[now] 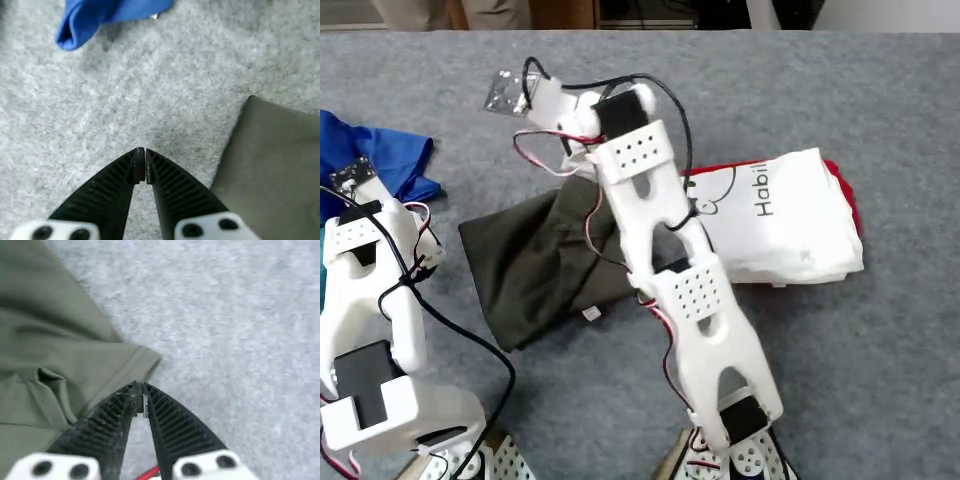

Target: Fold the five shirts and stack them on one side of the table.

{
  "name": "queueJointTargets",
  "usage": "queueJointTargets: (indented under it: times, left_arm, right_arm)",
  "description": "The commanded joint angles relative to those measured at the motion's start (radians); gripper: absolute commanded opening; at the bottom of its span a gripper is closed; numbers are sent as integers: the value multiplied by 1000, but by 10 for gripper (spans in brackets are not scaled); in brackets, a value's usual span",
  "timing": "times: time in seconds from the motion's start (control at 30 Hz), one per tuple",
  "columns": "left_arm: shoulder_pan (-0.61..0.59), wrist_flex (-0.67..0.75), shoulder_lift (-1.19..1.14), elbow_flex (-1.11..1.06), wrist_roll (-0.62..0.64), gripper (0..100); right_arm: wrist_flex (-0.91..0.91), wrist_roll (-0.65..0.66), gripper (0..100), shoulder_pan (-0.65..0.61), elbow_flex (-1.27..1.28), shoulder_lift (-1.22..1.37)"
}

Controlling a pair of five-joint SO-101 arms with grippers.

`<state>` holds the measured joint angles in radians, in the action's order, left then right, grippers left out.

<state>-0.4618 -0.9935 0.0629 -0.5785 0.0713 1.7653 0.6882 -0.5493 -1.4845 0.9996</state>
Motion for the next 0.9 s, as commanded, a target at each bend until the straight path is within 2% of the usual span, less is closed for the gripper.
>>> queueJointTargets:
  times: [0.0, 0.13, 0.3, 0.67, 0.87]
  left_arm:
    - [12, 9, 10, 0, -6, 19]
    - [12, 11, 10, 0, -6, 19]
    - [12, 11, 10, 0, -6, 19]
    - [12, 11, 8, 0, -6, 19]
    - [11, 11, 8, 0, -6, 19]
  right_arm:
    - [23, -18, 4, -76, 21, -5]
    - [18, -60, 4, -176, 163, -1]
    - [8, -64, 4, -216, 252, 1]
    - [21, -60, 3, -94, 456, -30]
    - [21, -37, 3, -38, 768, -240]
